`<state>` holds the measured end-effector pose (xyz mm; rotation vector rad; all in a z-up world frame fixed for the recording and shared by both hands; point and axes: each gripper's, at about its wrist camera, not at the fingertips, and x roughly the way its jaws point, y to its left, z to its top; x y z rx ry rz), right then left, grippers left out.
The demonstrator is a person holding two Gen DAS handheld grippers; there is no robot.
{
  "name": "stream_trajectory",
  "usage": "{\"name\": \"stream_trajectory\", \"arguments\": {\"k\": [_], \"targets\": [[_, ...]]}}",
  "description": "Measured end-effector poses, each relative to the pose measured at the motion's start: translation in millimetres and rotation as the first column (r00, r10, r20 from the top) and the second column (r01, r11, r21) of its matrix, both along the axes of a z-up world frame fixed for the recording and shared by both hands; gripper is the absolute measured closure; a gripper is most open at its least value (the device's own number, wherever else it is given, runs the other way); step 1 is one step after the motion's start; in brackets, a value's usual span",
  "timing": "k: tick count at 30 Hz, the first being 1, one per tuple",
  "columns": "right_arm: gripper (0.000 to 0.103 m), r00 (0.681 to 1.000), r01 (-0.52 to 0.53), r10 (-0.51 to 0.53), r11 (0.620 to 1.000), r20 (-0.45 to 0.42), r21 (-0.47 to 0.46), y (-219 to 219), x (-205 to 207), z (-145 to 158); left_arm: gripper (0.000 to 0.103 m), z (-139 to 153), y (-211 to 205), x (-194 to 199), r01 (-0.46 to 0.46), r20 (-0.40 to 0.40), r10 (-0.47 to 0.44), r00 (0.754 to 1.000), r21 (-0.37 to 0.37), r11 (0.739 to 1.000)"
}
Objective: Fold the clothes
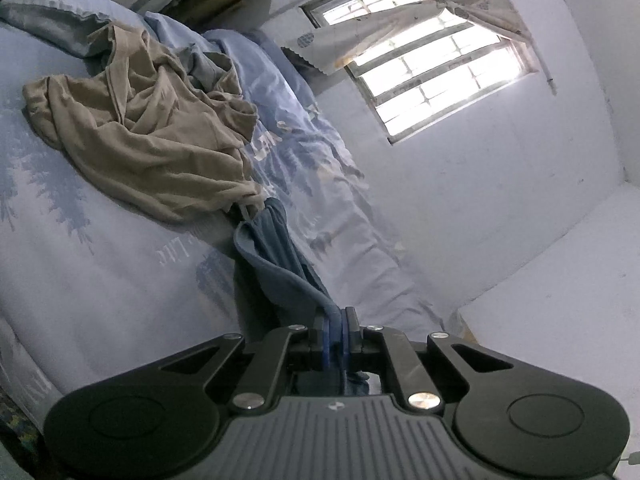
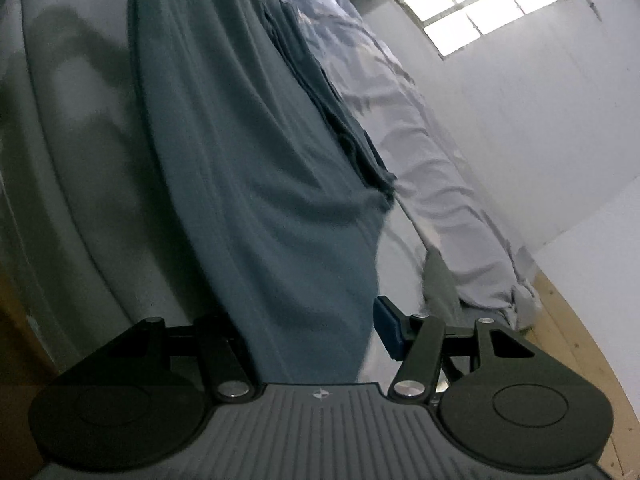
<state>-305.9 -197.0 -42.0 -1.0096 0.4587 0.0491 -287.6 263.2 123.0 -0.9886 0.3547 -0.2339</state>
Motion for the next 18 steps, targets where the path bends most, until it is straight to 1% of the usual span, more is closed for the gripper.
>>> {"name": "stream_trajectory", "arguments": {"k": [1,2,3,5,7,8,9,10,12,15,18], "targets": [[0.059,1.0,0.012,-0.012,1.0,-0.008,-0.011,-4.3,0.4,-1.0,0.1,0.2,0.1,0.4,-0.003,0.0,0.003,1.0,0.003,1.0],[0.066,1.0,0.02,-0.02,1.0,-0.016,-0.021,-7.8,0.5,-1.8,0.1,0.2,0.4,0.4,-0.007,-0.003,0.007,1.0,0.003,1.0],[0.068,1.0,0.015,-0.015,0.999,-0.022,-0.032,-9.1,-0.3,-2.0,0.1,0.2,0.7,0.2,-0.011,-0.005,0.011,1.0,0.004,1.0],[0.075,0.999,0.004,-0.006,0.999,-0.035,-0.052,-11.7,-1.8,-2.5,0.1,0.3,1.3,0.1,-0.014,-0.01,0.014,1.0,0.007,1.0],[0.09,0.999,-0.01,0.006,0.997,-0.049,-0.072,-14.2,-3.6,-2.4,0.1,1.0,1.3,0.2,-0.012,-0.016,0.012,1.0,0.018,1.0],[0.095,0.998,-0.028,0.023,0.996,-0.057,-0.085,-15.0,-5.2,-0.4,0.1,1.5,1.0,0.4,-0.011,-0.021,0.011,1.0,0.025,1.0],[0.098,0.997,-0.047,0.04,0.994,-0.066,-0.097,-15.9,-6.9,1.6,0.1,1.9,1.0,1.0,-0.007,-0.027,0.008,1.0,0.033,0.999],[0.103,0.996,-0.065,0.057,0.992,-0.075,-0.11,-16.7,-8.5,3.6,0.1,3.2,0.6,1.6,-0.004,-0.034,0.006,0.999,0.044,0.999],[0.103,0.993,-0.09,0.079,0.989,-0.093,-0.114,-19.9,-9.3,14.9,0.1,8.6,-2.1,2.0,0.004,-0.042,0.0,0.999,0.085,0.996],[0.103,0.989,-0.128,0.118,0.984,-0.09,-0.121,-27.9,-11.2,47.6,0.1,17.4,-6.6,1.3,0.017,-0.029,-0.014,0.999,0.127,0.992],[0.103,0.984,-0.165,0.155,0.978,-0.085,-0.128,-35.7,-12.9,80.3,0.1,25.1,-7.5,-0.1,0.021,-0.014,-0.02,1.0,0.121,0.992]]}}
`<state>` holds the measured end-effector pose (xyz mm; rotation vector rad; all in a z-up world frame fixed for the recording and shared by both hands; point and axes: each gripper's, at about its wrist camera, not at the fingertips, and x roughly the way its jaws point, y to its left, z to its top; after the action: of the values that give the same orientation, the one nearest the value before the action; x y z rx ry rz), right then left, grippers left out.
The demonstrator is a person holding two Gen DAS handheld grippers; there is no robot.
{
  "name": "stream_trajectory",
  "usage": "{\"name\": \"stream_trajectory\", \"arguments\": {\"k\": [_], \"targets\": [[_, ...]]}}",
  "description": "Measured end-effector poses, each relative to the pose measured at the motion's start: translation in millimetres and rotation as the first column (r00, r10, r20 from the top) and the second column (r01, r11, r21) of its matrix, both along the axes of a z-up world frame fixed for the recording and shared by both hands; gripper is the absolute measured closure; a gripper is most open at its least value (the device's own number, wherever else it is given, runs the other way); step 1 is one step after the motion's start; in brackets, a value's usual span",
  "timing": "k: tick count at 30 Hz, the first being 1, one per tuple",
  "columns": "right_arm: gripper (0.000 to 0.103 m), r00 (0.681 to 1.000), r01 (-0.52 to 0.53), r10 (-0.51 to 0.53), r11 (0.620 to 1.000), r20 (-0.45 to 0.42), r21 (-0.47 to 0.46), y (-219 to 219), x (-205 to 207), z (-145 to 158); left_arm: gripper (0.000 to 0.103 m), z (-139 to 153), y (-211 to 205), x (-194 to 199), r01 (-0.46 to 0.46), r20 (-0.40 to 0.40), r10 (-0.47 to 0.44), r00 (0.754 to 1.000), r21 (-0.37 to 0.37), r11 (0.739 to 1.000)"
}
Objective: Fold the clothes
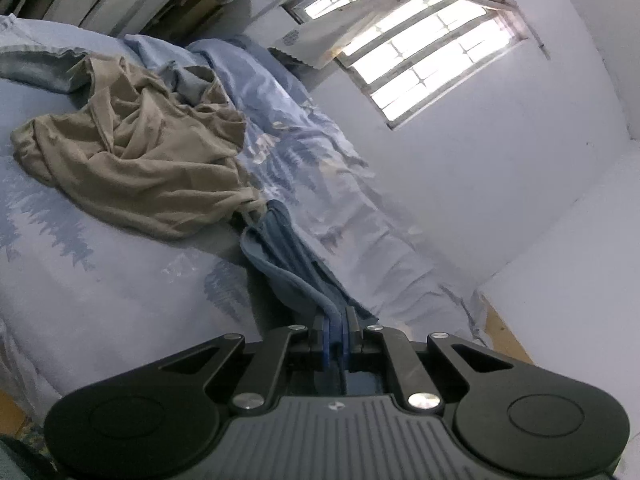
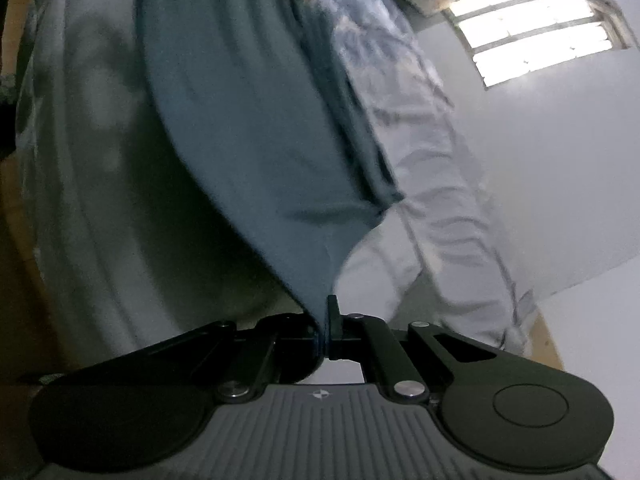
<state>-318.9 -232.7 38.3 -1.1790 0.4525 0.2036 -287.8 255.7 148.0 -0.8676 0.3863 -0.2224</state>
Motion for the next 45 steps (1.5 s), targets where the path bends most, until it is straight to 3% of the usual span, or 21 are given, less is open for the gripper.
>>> {"name": "stream_trajectory", "arguments": {"k": [8,15,27,37,45], "targets": [[0.103,0.991,-0.117,0.121,0.989,0.048,-0.087,-8.7,-23.3,84.0,0.1,22.6,6.9,-7.1,0.012,0.027,-0.012,1.0,-0.007,1.0],[0.103,0.988,-0.147,0.152,0.98,0.033,-0.132,-22.8,-44.0,131.6,0.1,50.3,9.4,-21.5,0.048,0.07,-0.049,0.996,0.021,0.999],[0.103,0.969,-0.239,0.222,0.953,-0.106,-0.189,-31.2,-111.4,189.9,0.1,93.4,8.3,-69.0,0.102,0.149,-0.108,0.983,0.044,0.994],[0.103,0.951,-0.274,0.247,0.953,-0.186,-0.133,-19.3,-167.0,225.7,0.1,115.5,8.8,-114.0,0.085,0.2,-0.084,0.976,0.004,0.996],[0.103,0.953,-0.248,0.229,0.966,-0.198,-0.078,-22.9,-177.8,240.1,0.1,124.3,12.7,-133.0,0.07,0.196,-0.071,0.978,0.012,0.997]]}}
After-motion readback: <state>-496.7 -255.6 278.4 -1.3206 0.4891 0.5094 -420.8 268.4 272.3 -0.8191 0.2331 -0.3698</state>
